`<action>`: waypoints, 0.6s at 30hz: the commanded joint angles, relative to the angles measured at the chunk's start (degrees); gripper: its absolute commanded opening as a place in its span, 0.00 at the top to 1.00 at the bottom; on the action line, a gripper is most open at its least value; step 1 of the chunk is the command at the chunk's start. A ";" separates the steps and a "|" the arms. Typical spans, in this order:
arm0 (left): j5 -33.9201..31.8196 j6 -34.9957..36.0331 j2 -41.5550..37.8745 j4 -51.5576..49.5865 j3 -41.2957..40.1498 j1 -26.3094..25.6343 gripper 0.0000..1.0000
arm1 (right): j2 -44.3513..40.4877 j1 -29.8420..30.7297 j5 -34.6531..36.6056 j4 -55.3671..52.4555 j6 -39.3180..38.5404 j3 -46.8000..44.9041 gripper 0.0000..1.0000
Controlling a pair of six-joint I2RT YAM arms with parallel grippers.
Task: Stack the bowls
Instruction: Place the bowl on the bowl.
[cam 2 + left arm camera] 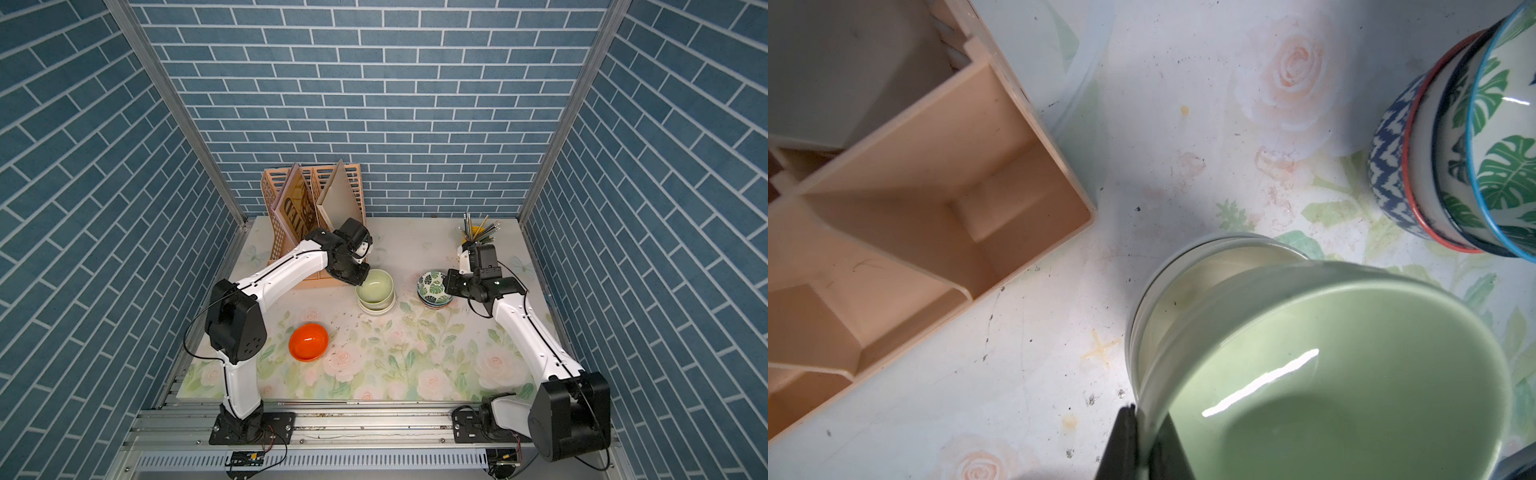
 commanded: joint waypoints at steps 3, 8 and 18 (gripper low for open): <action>1.40 -0.48 -0.51 1.46 -2.05 0.65 1.00 | -1.00 0.37 0.70 0.56 -0.06 -0.69 0.79; 1.87 -0.35 -0.16 2.24 -3.07 0.77 1.00 | -1.01 0.41 0.70 0.55 -0.03 -0.75 0.79; 2.34 -0.10 0.37 2.09 -3.84 0.77 1.00 | -0.60 0.42 0.79 0.64 0.02 -0.76 0.79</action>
